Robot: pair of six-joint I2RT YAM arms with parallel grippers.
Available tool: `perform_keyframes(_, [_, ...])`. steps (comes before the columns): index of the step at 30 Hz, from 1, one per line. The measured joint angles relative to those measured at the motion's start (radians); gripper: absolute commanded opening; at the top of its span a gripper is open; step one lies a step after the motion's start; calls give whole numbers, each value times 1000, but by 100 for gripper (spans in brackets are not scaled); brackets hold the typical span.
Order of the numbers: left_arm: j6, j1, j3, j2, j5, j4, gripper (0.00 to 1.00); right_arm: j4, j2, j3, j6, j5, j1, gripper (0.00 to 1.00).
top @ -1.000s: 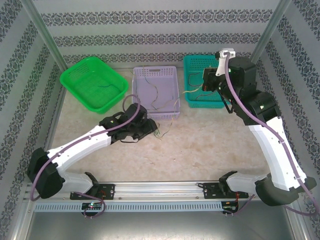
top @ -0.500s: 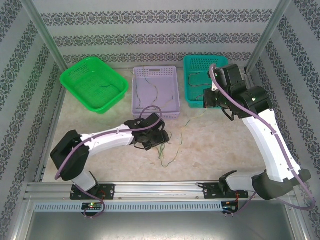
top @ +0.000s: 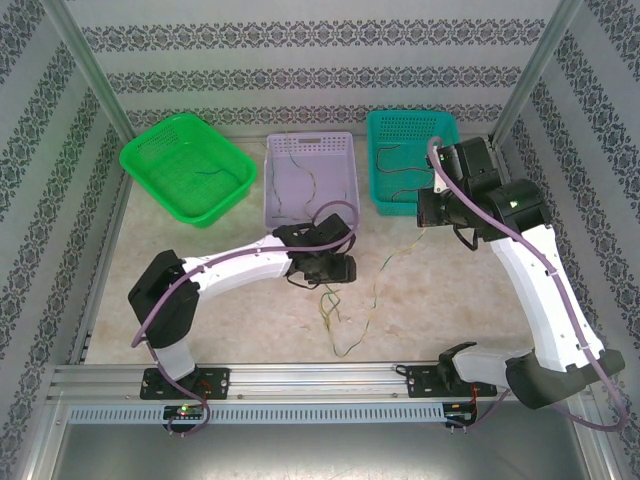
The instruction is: Untangle the cables
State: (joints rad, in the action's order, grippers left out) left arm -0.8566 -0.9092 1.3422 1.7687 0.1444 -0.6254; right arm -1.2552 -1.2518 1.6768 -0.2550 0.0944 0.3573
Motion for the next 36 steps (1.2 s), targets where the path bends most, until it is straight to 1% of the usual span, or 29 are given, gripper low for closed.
perform_keyframes(2, [59, -14, 15, 24, -17, -57, 63, 8, 0, 0, 0, -10, -2, 0])
perform_keyframes(5, [98, -19, 24, 75, -46, -111, 62, 17, 0, 0, 0, -21, -9, 0])
perform_keyframes(7, [101, -18, 24, 113, -68, -130, 59, 19, 0, 0, 0, -27, -9, 0])
perform_keyframes(8, [98, -18, 24, 130, -82, -134, 56, 21, 0, -2, 0, -31, -10, 0])
perform_keyframes(9, [92, -18, 24, 143, -94, -135, 51, 26, 0, -5, 0, -33, -14, 0])
perform_keyframes(10, [84, -17, 23, 154, -105, -135, 44, 28, 0, -7, 0, -35, -15, 0])
perform_keyframes(13, [53, -6, 21, 168, -146, -135, 17, 35, 2, -23, 0, -38, -23, 0])
perform_keyframes(14, [45, 0, 20, 168, -174, -138, 7, 38, 4, -30, 0, -42, -29, 0])
perform_keyframes(15, [34, 6, 20, 167, -201, -143, 1, 40, 6, -34, 0, -44, -30, 0])
perform_keyframes(16, [21, 14, 20, 166, -232, -153, 0, 41, 7, -38, 0, -50, -37, 0])
perform_keyframes(19, [-6, 58, -7, 131, -343, -195, 0, 45, 10, -48, 1, -59, -52, 0])
perform_keyframes(21, [-25, 116, -54, 55, -407, -230, 0, 49, 11, -53, 2, -63, -59, 0])
perform_keyframes(24, [-47, 250, -134, -126, -485, -268, 0, 58, 13, -66, 8, -64, -70, 0])
perform_keyframes(26, [-53, 364, -172, -261, -531, -286, 0, 64, 13, -75, 13, -65, -82, 0])
perform_keyframes(29, [-45, 511, -204, -408, -567, -303, 0, 79, 12, -82, 20, -71, -96, 0])
perform_keyframes(30, [-36, 540, -213, -435, -561, -303, 6, 84, 12, -82, 21, -74, -100, 0])
perform_keyframes(32, [2, 578, -246, -478, -487, -274, 31, 93, 12, -82, 24, -85, -100, 0])
perform_keyframes(33, [18, 580, -266, -484, -427, -244, 39, 97, 12, -82, 24, -90, -100, 0])
perform_keyframes(35, [35, 545, -301, -468, -298, -164, 49, 103, 11, -82, 24, -101, -100, 0])
perform_keyframes(36, [36, 512, -308, -448, -255, -139, 52, 105, 11, -82, 24, -105, -100, 0])
